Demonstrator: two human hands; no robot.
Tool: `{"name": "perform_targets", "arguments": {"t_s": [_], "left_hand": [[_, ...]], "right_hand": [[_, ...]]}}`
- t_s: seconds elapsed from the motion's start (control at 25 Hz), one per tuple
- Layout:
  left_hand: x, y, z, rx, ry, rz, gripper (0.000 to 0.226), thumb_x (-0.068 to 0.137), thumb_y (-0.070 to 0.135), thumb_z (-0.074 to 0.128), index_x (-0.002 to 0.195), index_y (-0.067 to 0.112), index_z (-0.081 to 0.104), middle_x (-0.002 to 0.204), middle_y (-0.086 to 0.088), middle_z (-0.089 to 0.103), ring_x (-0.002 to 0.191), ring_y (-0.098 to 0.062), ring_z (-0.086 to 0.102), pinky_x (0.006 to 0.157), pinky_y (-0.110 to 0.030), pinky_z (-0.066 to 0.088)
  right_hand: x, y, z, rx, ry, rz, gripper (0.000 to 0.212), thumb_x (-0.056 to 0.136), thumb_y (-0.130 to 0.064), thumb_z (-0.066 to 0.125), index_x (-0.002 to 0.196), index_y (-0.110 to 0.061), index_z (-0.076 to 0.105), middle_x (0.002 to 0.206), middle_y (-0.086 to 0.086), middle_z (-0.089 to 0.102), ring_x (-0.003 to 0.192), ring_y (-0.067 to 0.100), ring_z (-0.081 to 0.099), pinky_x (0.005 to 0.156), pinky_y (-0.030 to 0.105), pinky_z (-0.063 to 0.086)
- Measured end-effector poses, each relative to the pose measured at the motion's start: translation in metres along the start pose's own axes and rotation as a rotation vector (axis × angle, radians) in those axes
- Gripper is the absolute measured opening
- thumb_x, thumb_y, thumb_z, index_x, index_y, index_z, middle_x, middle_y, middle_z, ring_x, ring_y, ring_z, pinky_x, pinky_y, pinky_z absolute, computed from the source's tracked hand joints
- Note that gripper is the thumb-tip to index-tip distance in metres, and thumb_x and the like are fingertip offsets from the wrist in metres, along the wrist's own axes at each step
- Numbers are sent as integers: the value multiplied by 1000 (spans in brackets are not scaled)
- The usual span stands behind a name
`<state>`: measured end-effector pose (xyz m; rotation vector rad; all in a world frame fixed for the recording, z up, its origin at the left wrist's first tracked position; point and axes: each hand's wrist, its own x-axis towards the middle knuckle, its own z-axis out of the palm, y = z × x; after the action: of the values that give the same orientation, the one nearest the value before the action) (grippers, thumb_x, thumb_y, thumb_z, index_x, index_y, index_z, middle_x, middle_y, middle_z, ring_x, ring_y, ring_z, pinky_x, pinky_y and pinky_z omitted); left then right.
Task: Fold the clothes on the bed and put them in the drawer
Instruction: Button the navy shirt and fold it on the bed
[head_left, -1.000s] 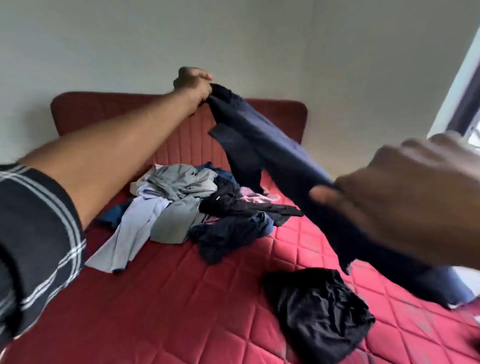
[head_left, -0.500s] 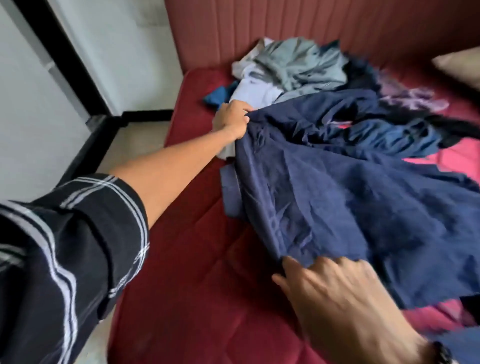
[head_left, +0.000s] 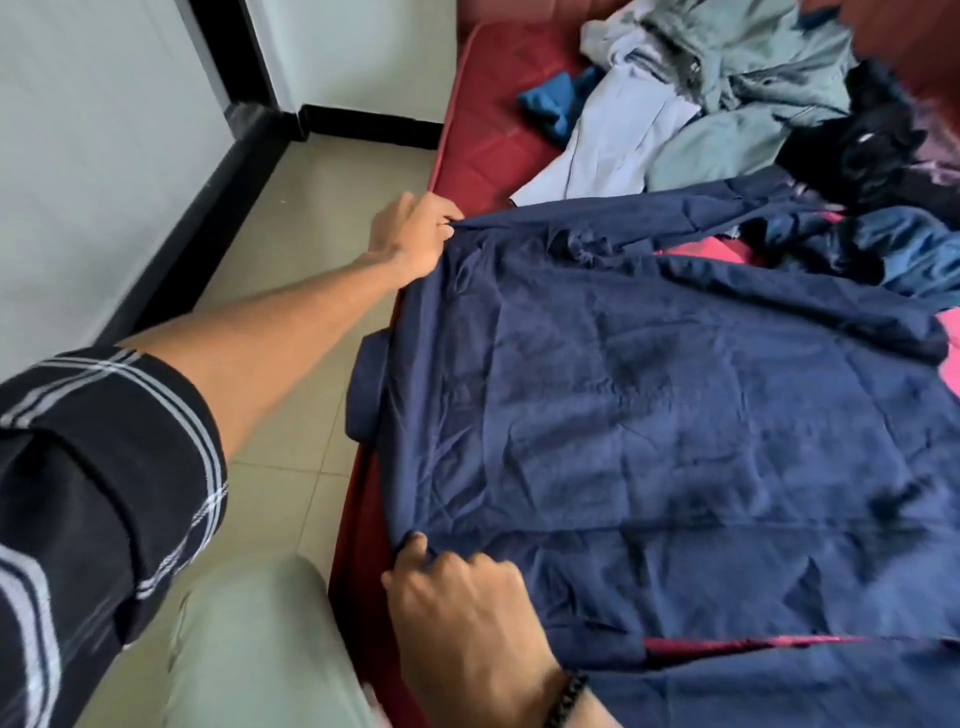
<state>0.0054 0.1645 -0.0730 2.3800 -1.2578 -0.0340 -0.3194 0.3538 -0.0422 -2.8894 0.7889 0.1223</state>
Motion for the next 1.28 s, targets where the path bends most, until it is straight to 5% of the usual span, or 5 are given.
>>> {"name": "perform_targets", "arguments": {"t_s": [0.24,0.48,0.68,0.88,1.28], "left_hand": [[-16,6,1,79,4,-88,38,99,16,60,135,28,64,128,-10,70,118,-39,62,98,-44,50],[-154,116,-1,-177,-111,587,36,94,35,61,122,15,71,125,-8,67,118,-29,58,109,-35,39],[-301,142,-13,-167,-317,678,59,92,73,51,121,27,74,127,5,62,122,-14,55,110,-24,38],[-351,99,-54,143,-640,629,102,60,102,50,148,53,40,146,25,30,136,2,32,111,-21,27],[-363,60,-85,373,-520,573,69,77,1,60,138,30,51,132,8,53,114,-18,59,97,-35,52]], "right_hand": [[-6,-14,4,298,-264,-92,57,102,-43,53,151,-15,43,109,20,71,94,42,68,70,46,47],[-68,172,-29,330,196,250,43,92,-60,43,110,-25,62,99,1,73,94,28,71,78,44,57],[-206,340,-38,-22,-306,769,103,62,-87,61,142,-23,45,134,14,54,126,38,56,104,45,47],[-237,345,-48,13,-514,615,66,89,-67,60,132,-17,61,133,9,65,122,28,61,96,28,45],[-185,407,-14,-391,-168,416,60,90,-56,64,144,-37,45,137,-8,55,125,22,55,88,38,50]]}}
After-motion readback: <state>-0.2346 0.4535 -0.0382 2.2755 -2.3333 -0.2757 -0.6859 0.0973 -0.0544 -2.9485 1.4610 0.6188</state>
